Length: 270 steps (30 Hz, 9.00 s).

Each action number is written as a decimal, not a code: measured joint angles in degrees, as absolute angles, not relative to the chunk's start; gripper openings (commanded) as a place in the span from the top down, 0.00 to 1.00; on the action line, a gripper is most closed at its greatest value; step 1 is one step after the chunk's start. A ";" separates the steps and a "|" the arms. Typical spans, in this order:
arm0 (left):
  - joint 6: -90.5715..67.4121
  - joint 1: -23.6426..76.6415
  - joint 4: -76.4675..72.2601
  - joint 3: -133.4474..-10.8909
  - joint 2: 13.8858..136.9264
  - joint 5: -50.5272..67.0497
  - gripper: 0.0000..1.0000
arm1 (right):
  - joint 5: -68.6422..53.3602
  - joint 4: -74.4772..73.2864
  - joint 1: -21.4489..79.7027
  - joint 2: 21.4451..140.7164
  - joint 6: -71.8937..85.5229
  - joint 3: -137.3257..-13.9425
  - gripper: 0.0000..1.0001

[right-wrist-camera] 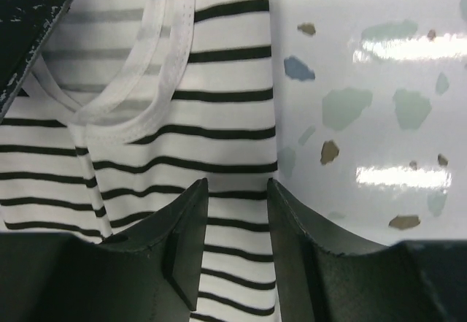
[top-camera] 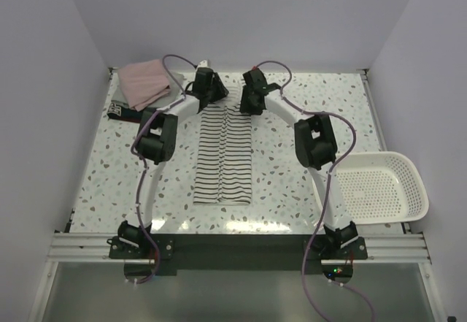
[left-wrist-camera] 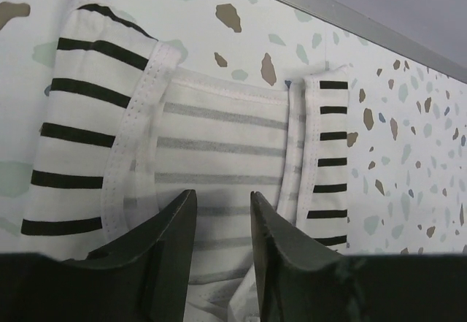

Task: Fold and stack the tank tops
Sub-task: Fold the tank top

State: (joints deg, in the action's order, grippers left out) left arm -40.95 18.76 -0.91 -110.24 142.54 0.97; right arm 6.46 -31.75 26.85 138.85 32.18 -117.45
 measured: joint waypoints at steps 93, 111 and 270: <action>-80.09 56.18 9.02 -16.49 59.22 -10.02 0.84 | 21.47 -20.43 63.24 73.82 61.82 -35.22 1.00; -88.42 76.18 22.04 -17.96 54.04 -13.76 1.00 | 25.98 -30.24 80.09 70.04 68.36 -35.05 1.00; -57.36 21.41 -10.37 -18.11 69.54 4.36 0.52 | 1.74 -7.53 37.50 90.83 52.21 -47.29 0.43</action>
State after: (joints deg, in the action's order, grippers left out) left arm -57.36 21.41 -10.37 -18.11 69.54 4.36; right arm 1.74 -7.53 37.50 90.83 52.21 -47.29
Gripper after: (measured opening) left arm 0.489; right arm 0.577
